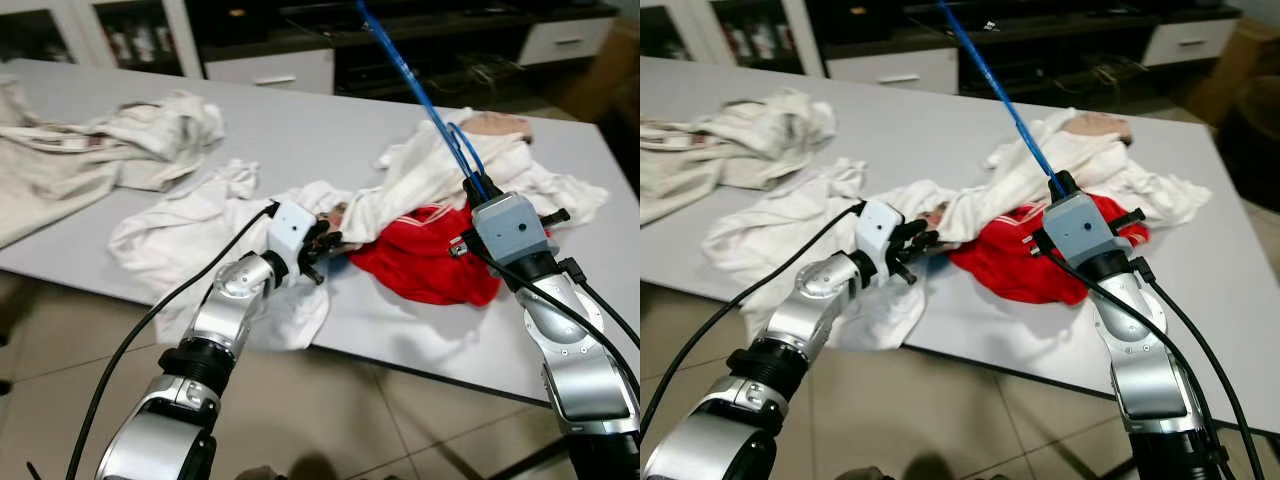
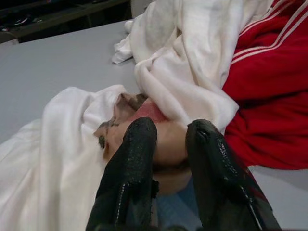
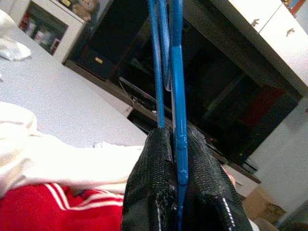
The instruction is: Hang hanger
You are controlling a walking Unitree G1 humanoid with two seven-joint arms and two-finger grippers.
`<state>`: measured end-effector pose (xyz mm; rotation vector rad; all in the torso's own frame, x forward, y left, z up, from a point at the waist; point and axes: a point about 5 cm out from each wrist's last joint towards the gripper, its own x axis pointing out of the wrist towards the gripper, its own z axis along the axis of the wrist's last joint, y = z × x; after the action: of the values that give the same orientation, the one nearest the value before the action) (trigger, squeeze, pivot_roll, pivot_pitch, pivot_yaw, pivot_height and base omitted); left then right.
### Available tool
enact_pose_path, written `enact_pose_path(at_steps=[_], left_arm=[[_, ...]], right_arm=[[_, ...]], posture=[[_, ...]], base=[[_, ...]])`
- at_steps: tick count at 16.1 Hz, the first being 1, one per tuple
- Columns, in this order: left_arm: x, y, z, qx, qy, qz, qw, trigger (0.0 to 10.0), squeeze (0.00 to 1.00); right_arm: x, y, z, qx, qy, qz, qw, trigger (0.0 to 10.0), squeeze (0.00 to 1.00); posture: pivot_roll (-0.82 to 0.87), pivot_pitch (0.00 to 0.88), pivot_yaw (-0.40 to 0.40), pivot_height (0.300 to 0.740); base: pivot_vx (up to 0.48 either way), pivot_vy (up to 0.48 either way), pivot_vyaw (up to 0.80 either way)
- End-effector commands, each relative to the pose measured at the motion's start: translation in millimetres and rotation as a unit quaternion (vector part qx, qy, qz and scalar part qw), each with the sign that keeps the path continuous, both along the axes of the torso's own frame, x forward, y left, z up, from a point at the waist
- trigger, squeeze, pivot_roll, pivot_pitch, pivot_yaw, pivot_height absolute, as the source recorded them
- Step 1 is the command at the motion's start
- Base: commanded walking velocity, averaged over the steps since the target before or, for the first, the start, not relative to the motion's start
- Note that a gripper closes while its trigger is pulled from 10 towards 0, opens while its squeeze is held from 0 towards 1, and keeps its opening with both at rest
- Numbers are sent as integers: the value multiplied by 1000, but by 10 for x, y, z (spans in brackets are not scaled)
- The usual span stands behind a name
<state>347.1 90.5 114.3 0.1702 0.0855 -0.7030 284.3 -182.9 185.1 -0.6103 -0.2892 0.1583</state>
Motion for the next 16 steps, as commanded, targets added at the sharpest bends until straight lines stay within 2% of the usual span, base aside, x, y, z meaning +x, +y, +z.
enact_pose_path(at_steps=[1, 4, 5, 7, 9, 11, 16], left_arm=[[16, -13, 36, 6, -9, -4, 1000, 10000, 0], [17, -7, 34, 8, -9, -4, 1000, 10000, 0], [27, 12, 28, 36, -11, -28, 999, 10000, 0], [9, -18, 40, 42, -13, -69, 997, 10000, 0], [-13, -108, 110, -3, -14, -110, 994, 10000, 0], [-4, -202, 152, -37, -8, -124, 992, 10000, 0], [26, -283, 86, -43, 17, -117, 992, 10000, 0]], right_arm=[[-5, 7, 20, 0, -3, 2, 1000, 10000, 0], [-3, 9, 22, -1, -4, 4, 1000, 10000, 0], [2, 7, 29, -1, -4, 4, 1000, 10000, 0], [1, 15, 31, -2, -5, 5, 1000, 10000, 0], [2, 30, 29, -3, -5, 6, 1000, 10000, 0], [-3, 44, 41, -8, -10, 6, 1000, 10000, 0], [-41, 21, 34, -6, -9, -1, 1000, 10000, 0]], posture=[[-18, 3, 21, 723], [-18, 1, 19, 723], [-18, 2, 17, 723], [-15, 5, 16, 723], [-17, 8, 18, 723], [-21, 12, 21, 723], [-38, 18, 31, 723]], base=[[0, 0, 0], [0, 0, 0], [0, 0, 0], [0, 0, 0], [0, 0, 0], [0, 0, 0], [0, 0, 0]])
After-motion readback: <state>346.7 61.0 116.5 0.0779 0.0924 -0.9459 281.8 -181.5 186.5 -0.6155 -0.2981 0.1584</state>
